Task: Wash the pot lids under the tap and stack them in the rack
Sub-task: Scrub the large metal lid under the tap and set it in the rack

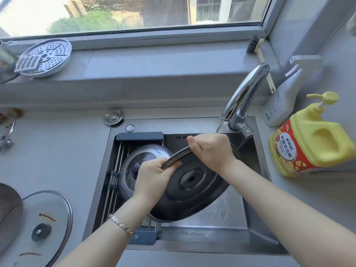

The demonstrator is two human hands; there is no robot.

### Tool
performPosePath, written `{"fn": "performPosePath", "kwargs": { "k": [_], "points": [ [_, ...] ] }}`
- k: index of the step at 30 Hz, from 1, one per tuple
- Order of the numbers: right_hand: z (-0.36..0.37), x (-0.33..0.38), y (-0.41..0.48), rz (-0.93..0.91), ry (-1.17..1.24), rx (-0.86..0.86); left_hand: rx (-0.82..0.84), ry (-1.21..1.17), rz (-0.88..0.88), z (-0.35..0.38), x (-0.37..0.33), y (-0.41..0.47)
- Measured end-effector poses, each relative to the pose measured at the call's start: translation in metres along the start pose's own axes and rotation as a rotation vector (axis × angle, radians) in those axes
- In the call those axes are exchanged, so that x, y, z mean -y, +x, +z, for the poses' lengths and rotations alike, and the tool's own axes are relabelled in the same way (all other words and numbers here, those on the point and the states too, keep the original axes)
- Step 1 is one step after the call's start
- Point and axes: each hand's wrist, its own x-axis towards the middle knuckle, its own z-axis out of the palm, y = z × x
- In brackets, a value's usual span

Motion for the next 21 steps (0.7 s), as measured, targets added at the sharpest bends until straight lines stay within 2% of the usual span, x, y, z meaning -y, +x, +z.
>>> {"fn": "performPosePath", "kwargs": {
  "k": [3, 4, 6, 8, 12, 14, 16, 18, 20, 21],
  "points": [
    [-0.011, -0.029, -0.013, 0.495, 0.107, 0.13, -0.079, -0.082, -0.078, -0.007, 0.01, -0.003],
    [-0.013, -0.036, -0.016, 0.597, 0.127, 0.145, -0.102, -0.098, -0.099, -0.008, 0.013, -0.003],
    [-0.018, -0.038, -0.014, 0.655, 0.112, 0.166, -0.125, -0.099, -0.107, -0.008, 0.016, -0.003],
    [-0.018, -0.028, -0.007, 0.567, 0.053, 0.159, -0.118, -0.081, -0.078, -0.006, 0.013, -0.004],
    [-0.013, 0.001, 0.002, 0.015, 0.069, 0.05, -0.022, -0.031, 0.002, -0.001, 0.003, -0.003],
    [-0.009, -0.002, -0.002, -0.031, 0.076, 0.029, -0.015, -0.047, -0.018, 0.0, 0.004, -0.003],
    [-0.011, -0.014, -0.012, 0.151, 0.069, 0.058, -0.051, -0.073, -0.061, -0.002, 0.006, -0.006],
    [-0.015, -0.031, -0.025, 0.478, 0.094, 0.105, -0.131, -0.128, -0.124, -0.005, 0.011, -0.01],
    [-0.018, -0.047, -0.036, 0.764, 0.212, 0.071, -0.199, -0.24, -0.209, -0.007, 0.016, -0.012],
    [-0.02, -0.051, -0.038, 0.835, 0.273, 0.052, -0.224, -0.292, -0.244, -0.007, 0.017, -0.013]
  ]
}}
